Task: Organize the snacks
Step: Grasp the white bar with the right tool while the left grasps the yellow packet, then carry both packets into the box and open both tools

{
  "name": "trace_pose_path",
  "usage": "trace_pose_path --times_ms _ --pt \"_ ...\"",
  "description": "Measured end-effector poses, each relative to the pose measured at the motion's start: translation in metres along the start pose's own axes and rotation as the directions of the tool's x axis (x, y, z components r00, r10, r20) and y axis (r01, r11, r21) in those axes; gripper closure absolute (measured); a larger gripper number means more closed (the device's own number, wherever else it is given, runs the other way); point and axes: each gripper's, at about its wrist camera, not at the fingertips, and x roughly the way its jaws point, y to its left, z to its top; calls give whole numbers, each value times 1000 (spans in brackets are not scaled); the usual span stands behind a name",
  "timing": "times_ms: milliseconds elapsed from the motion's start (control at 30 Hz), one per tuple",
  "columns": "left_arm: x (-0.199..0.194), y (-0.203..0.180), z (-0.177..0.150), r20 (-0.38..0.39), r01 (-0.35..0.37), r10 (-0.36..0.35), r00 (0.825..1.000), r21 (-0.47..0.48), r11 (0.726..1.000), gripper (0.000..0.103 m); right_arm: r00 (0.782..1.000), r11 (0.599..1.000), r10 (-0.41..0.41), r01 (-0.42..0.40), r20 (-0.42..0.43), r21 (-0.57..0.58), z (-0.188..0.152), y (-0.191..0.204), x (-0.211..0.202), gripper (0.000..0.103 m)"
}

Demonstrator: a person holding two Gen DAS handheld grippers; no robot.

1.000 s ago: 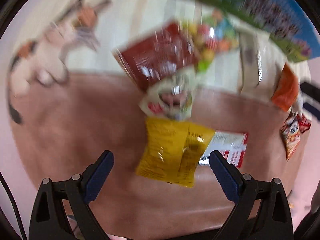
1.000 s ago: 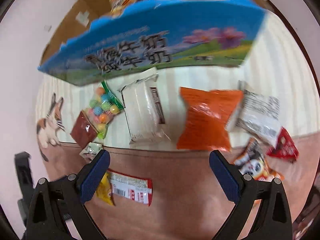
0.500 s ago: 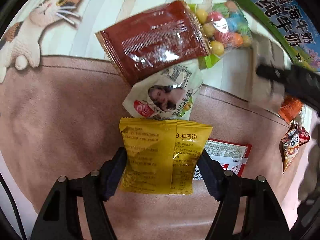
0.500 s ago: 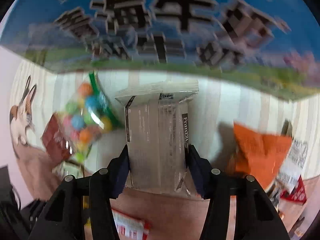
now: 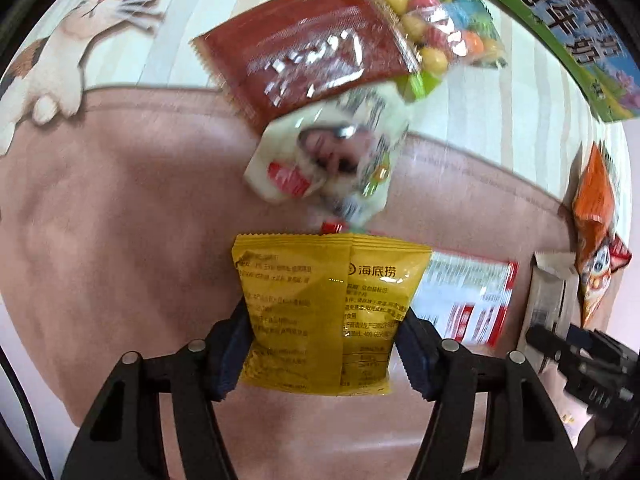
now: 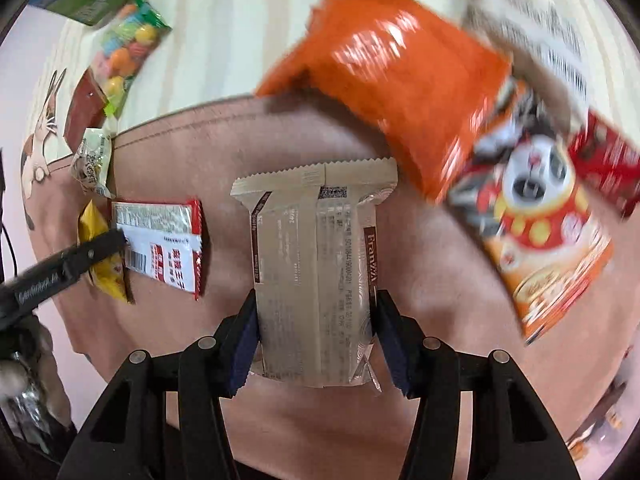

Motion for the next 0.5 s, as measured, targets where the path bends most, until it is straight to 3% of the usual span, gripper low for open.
trace_pose_path --times_ms 167,333,500 --pt "8 14 -21 -28 -22 22 999 11 1000 38 1000 999 5 -5 8 45 2 -3 6 39" --pt "24 25 -22 -35 9 -10 999 -41 999 38 999 999 -35 35 5 22 7 17 26 39" --pt "21 20 -21 -16 -3 2 1000 -53 999 42 998 998 -64 63 18 11 8 32 34 40"
